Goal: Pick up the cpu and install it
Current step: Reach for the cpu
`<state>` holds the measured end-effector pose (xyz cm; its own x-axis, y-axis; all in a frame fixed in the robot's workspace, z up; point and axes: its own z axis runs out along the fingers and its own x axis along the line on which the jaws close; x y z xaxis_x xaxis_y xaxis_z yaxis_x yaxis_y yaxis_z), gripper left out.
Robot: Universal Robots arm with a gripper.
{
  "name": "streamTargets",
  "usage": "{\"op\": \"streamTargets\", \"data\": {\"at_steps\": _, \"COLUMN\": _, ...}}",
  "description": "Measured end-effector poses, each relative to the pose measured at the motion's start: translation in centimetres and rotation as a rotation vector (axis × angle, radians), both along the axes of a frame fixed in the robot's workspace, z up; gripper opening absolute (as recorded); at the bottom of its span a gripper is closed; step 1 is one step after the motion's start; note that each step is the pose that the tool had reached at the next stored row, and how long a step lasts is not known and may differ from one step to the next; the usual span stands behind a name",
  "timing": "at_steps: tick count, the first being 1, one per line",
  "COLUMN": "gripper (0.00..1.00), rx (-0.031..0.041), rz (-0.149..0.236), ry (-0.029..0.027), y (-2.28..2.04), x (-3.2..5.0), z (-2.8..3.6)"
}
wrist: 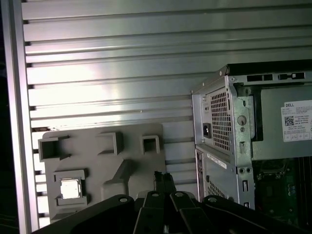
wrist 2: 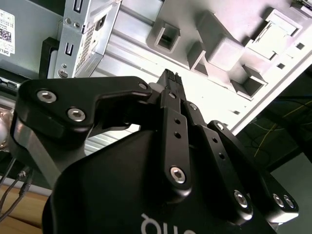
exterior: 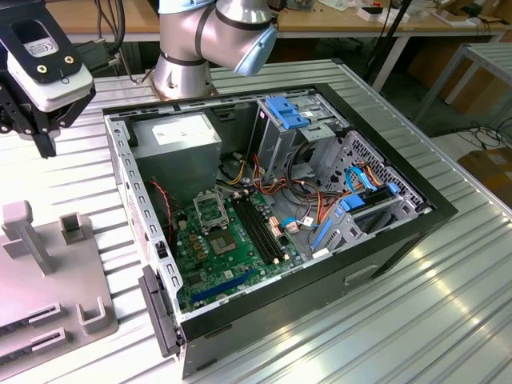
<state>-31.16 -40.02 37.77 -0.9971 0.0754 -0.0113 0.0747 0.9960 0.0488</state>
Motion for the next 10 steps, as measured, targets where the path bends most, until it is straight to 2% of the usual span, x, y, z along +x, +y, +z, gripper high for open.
{"op": "streamTargets", "data": {"at_steps": 6, "gripper": 0.11, "rx": 0.0, "rz": 0.0, "ry": 0.0, "y": -0.02, "x": -0.41, "z": -0.01}}
{"op": "streamTargets", "data": {"at_steps": 10, "gripper": 0.11, "rx": -0.0001, "rz": 0.0, "ry": 0.0, "y": -0.2, "x": -0.59, "z": -0.01}}
